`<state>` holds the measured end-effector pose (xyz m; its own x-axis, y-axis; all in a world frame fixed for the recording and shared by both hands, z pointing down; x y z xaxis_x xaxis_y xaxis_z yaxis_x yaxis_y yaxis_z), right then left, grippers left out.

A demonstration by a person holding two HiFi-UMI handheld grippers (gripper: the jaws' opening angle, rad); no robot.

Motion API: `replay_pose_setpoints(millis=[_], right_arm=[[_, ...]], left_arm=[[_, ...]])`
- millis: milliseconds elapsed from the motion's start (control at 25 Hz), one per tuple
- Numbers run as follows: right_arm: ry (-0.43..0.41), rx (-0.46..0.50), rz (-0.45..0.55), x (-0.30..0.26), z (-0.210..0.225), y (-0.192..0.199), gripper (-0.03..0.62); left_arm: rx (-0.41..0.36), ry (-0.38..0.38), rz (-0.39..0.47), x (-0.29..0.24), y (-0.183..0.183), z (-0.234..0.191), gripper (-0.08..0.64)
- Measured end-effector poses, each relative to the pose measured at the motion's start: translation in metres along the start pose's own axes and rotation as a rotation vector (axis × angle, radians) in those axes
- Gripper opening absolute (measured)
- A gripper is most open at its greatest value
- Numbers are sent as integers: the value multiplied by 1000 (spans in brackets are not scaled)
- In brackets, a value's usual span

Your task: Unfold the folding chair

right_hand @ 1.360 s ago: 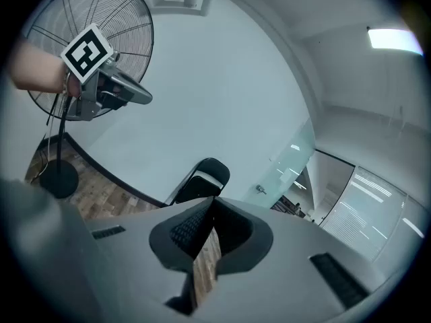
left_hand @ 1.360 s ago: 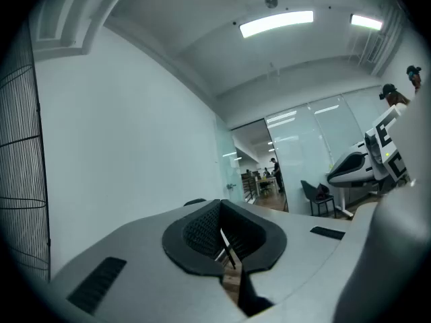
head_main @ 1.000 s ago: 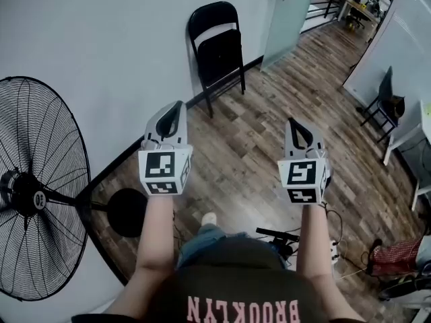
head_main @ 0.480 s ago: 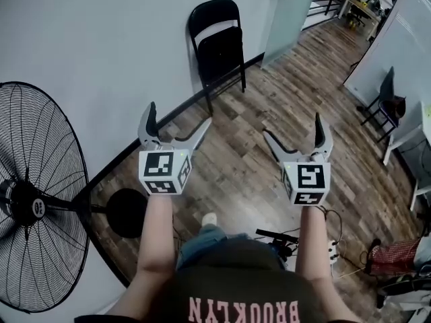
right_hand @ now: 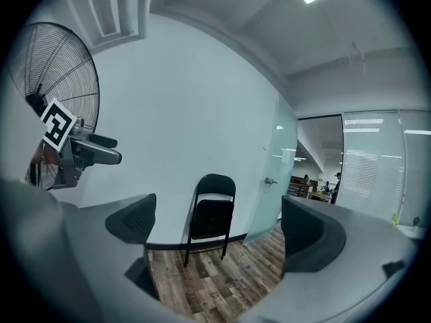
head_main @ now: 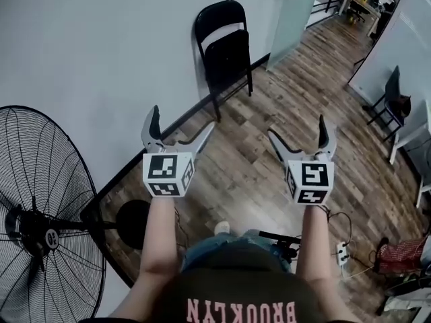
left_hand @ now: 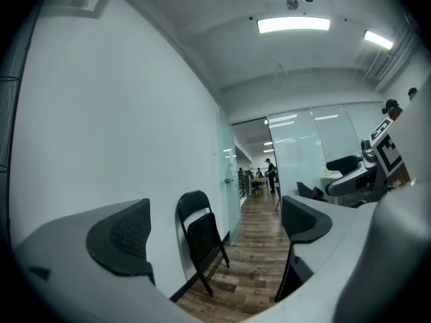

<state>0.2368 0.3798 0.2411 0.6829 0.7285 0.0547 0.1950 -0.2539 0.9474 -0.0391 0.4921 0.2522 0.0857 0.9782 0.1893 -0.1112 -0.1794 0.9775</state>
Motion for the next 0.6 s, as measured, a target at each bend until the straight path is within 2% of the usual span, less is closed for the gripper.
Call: replay_pose_setpoints(millis=[320, 600], right_arm=[[-28, 50, -40, -35, -16, -14, 558], [-49, 15, 13, -60, -13, -15, 557]], left_arm=[[0, -24, 17, -17, 0, -39, 572], [-34, -54, -24, -34, 6, -50, 571]])
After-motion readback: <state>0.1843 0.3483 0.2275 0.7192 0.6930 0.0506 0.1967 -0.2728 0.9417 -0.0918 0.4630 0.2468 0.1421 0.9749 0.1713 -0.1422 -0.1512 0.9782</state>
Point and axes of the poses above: the fingertips, and each gripper's own axes: x backward along the fingers, z to its right, y out of its underside, the point moved 8 cm from there along x, backward along the fingers, and after that the axes turned 10 degrees about z, right-handed, at the moved point
